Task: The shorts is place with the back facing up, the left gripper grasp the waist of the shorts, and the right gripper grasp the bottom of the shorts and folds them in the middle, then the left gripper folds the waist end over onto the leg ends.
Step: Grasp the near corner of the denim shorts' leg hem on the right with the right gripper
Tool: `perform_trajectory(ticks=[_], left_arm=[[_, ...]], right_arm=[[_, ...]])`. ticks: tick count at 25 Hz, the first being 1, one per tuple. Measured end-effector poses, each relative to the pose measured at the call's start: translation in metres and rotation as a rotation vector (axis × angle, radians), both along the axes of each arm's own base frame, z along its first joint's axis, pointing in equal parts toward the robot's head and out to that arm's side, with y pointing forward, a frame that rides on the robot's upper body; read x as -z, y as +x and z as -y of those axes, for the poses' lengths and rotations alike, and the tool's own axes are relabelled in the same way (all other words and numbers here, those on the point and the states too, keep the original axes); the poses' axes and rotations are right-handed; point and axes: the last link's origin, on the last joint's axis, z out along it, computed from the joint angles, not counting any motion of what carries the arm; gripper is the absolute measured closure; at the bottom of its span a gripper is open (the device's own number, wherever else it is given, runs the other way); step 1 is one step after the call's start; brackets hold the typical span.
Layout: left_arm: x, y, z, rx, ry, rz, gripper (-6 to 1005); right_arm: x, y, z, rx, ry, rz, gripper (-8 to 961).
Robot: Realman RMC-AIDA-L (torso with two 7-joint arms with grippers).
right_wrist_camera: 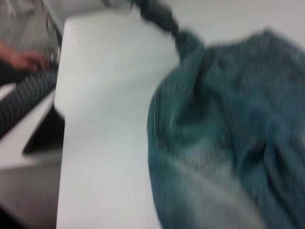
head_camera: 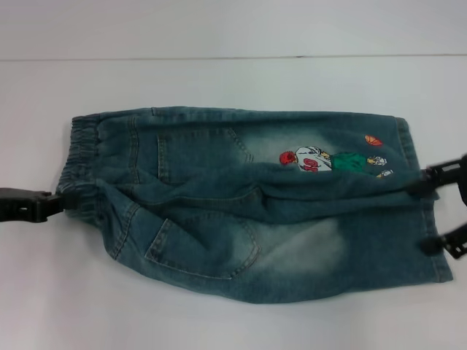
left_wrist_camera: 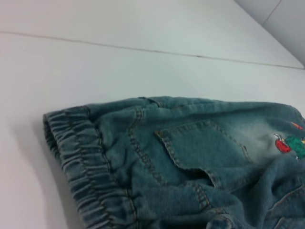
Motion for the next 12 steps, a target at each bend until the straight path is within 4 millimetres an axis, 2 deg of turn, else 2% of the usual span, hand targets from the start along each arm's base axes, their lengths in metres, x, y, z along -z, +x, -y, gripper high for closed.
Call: perform_trajectory(ticks=[7, 12], left_arm=[[-0.003, 0.002, -0.005, 0.006, 0.010, -0.007, 971], [-0.003, -0.001, -0.007, -0.004, 0.018, -0.009, 971]], right_arm=[[0.004, 0.015, 0.001, 0.053, -0.091, 0.245, 8], [0.007, 0.022, 0.003, 0.091, -0.147, 0.360, 9]])
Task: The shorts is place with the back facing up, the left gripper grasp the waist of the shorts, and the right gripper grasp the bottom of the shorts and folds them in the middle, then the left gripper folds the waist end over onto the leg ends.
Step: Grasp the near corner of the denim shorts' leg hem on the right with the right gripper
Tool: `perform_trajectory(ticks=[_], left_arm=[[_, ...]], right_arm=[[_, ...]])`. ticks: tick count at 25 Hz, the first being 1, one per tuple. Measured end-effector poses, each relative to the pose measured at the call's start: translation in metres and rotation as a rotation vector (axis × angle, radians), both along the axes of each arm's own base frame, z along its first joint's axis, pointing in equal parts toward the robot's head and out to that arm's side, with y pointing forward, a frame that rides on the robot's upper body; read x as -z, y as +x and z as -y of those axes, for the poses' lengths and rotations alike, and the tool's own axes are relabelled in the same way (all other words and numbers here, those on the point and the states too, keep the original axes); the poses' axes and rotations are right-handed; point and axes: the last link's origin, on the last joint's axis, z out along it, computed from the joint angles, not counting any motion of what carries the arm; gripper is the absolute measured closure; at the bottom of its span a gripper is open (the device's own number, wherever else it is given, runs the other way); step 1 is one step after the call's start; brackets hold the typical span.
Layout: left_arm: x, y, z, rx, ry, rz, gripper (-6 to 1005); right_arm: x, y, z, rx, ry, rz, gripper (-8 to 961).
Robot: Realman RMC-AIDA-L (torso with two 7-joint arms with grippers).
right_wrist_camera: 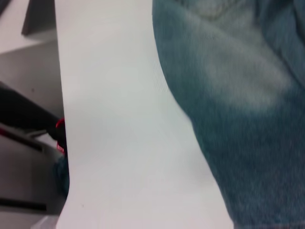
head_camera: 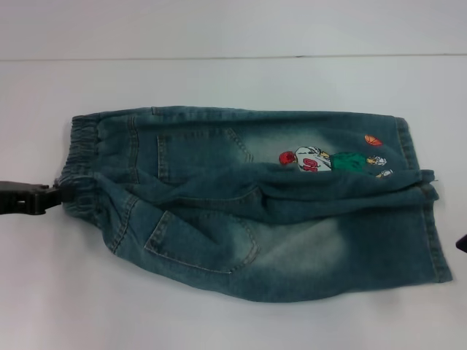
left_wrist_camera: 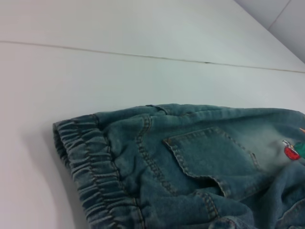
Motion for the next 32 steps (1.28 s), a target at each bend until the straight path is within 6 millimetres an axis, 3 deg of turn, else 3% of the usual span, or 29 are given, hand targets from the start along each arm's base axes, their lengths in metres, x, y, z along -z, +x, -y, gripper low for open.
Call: perform_trajectory(ticks=[10, 32], left_arm=[[0.002, 0.004, -0.004, 0.011, -0.014, 0.003, 971], [0.005, 0.006, -0.004, 0.016, -0.024, 0.006, 970]], right_arm=[[0.011, 0.004, 0.002, 0.056, -0.107, 0.167, 10], [0.044, 0.000, -0.005, 0.008, -0.127, 0.208, 8]])
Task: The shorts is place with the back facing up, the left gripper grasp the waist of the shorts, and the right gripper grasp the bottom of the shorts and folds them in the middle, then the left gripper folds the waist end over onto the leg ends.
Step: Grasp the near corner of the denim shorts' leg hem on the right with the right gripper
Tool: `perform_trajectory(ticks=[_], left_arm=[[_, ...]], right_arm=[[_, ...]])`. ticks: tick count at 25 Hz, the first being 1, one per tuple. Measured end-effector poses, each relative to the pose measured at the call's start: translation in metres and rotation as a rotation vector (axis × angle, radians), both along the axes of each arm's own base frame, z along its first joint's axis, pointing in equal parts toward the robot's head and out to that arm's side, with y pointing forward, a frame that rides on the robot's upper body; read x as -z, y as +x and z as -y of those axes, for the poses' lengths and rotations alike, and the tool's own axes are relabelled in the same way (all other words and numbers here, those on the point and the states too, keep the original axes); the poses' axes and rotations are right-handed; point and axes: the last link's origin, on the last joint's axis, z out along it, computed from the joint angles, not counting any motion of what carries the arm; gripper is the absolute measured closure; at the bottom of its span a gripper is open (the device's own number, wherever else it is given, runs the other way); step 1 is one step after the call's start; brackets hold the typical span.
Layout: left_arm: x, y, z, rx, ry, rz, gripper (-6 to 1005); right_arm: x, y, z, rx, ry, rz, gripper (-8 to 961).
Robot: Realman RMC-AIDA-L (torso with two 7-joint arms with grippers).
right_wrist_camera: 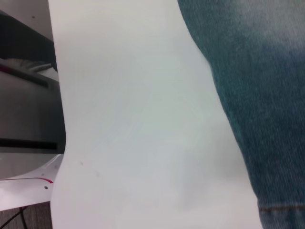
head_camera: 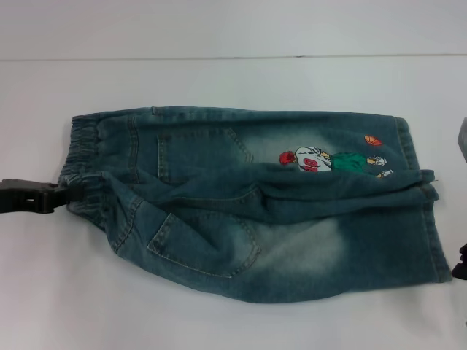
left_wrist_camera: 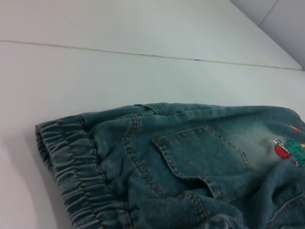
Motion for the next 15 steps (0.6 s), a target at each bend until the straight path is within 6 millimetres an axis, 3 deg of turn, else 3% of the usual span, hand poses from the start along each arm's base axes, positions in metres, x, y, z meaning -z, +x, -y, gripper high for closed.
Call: perform_trajectory(ticks=[15], left_arm=[[0.005, -0.001, 0.001, -0.003, -0.014, 0.000, 970]], right_arm=[[0.011, -0.014, -0.011, -0.072, 0.014, -0.035, 9]])
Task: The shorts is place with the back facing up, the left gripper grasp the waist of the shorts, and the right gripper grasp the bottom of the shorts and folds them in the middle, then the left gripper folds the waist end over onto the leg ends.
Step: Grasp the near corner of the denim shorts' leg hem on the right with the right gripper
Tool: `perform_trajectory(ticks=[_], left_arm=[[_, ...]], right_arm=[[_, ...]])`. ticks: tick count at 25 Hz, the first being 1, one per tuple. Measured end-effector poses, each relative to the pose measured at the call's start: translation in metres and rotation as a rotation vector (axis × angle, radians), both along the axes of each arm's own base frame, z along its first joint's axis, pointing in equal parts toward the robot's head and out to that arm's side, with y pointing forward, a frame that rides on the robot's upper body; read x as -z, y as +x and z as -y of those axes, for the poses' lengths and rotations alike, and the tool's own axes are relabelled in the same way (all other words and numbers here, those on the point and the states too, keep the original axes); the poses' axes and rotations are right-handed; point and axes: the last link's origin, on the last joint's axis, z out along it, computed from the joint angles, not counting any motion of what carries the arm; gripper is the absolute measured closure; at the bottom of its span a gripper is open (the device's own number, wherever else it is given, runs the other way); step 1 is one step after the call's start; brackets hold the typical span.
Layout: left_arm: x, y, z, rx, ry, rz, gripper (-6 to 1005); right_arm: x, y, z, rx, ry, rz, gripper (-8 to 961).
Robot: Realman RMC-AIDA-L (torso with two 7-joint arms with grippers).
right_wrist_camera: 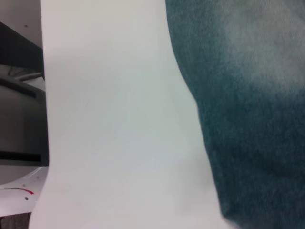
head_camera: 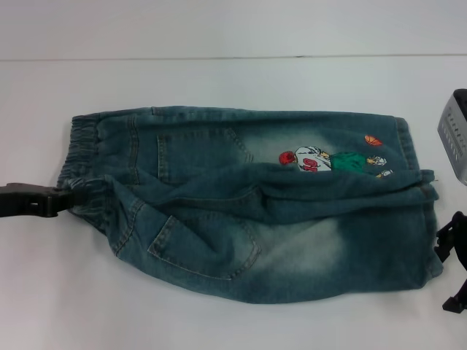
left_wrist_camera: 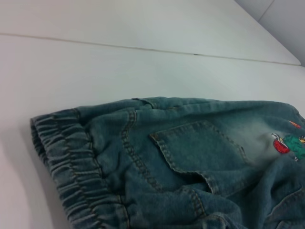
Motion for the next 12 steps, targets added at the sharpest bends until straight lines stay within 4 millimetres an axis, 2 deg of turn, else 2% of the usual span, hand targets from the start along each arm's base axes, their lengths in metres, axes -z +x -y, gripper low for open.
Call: perform_trajectory(ticks=[12], left_arm=[[0.0000, -0.0028, 0.0023, -0.009, 0.000, -0.002, 970]], right_arm=[[0.0055, -0.0033, -0.0019, -0.026, -0.006, -0.007, 79]])
